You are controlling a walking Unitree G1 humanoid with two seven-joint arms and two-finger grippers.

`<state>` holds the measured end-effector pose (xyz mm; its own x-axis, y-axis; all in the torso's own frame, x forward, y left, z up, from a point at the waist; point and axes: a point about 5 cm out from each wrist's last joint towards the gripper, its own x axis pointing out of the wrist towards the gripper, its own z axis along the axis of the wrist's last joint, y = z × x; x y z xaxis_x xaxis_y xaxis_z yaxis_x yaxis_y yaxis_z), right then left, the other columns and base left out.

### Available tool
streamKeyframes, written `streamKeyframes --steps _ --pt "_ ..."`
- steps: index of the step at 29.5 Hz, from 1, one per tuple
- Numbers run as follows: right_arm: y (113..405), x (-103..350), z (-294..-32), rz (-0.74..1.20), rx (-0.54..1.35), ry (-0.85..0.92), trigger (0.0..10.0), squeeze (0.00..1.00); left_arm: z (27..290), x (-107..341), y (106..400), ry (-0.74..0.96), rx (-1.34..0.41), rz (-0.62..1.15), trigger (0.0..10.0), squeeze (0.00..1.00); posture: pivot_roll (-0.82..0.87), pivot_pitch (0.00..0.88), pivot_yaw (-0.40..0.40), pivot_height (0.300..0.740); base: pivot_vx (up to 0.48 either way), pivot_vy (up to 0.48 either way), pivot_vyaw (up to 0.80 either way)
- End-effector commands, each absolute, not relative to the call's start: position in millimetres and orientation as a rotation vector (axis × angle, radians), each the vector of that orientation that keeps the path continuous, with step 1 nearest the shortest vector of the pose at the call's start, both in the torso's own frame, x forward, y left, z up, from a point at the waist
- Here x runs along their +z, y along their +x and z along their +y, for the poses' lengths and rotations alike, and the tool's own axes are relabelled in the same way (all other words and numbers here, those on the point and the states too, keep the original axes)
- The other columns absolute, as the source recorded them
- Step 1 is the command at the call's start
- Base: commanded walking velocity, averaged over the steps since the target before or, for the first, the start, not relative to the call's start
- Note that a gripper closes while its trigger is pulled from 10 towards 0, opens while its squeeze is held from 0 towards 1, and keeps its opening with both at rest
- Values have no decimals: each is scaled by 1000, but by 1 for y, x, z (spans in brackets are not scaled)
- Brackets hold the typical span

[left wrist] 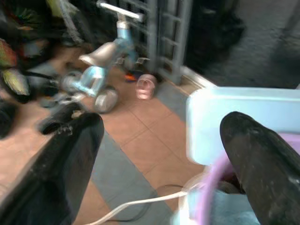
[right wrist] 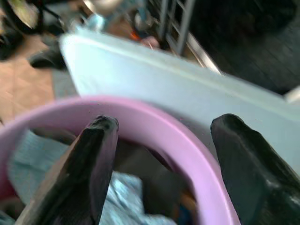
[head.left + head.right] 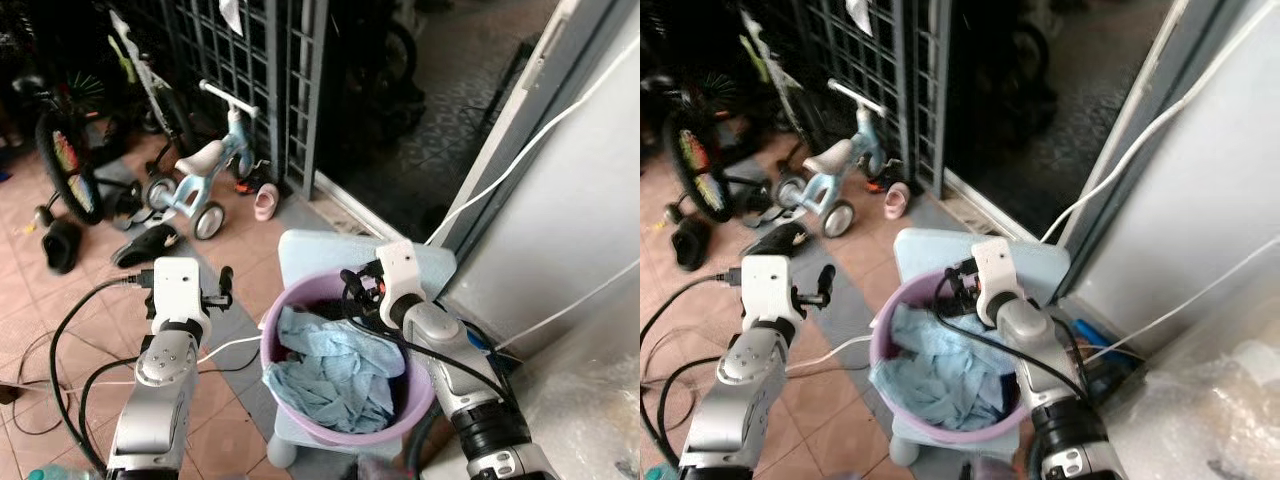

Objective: Clothes washing

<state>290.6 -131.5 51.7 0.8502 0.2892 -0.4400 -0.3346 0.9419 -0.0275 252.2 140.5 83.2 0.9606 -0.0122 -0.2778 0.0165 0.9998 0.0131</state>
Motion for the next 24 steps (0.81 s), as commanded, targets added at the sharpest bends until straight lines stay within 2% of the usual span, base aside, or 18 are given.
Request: streamKeyframes --steps 1,11,17,24 --pt "291 48 -122 505 350 -94 10000 0 151 80 243 46 -5 325 10000 0 45 11 -24 740 0 0 0" --pt "274 26 -106 675 487 -118 10000 0 185 73 197 137 58 408 10000 0 118 93 -45 740 0 0 0" --pt "270 12 -96 785 447 -20 10000 0 191 73 175 164 74 447 10000 0 157 139 -52 740 0 0 0" --pt "272 -1 -88 826 403 -61 10000 0 196 83 151 196 54 469 10000 0 184 202 -60 740 0 0 0"
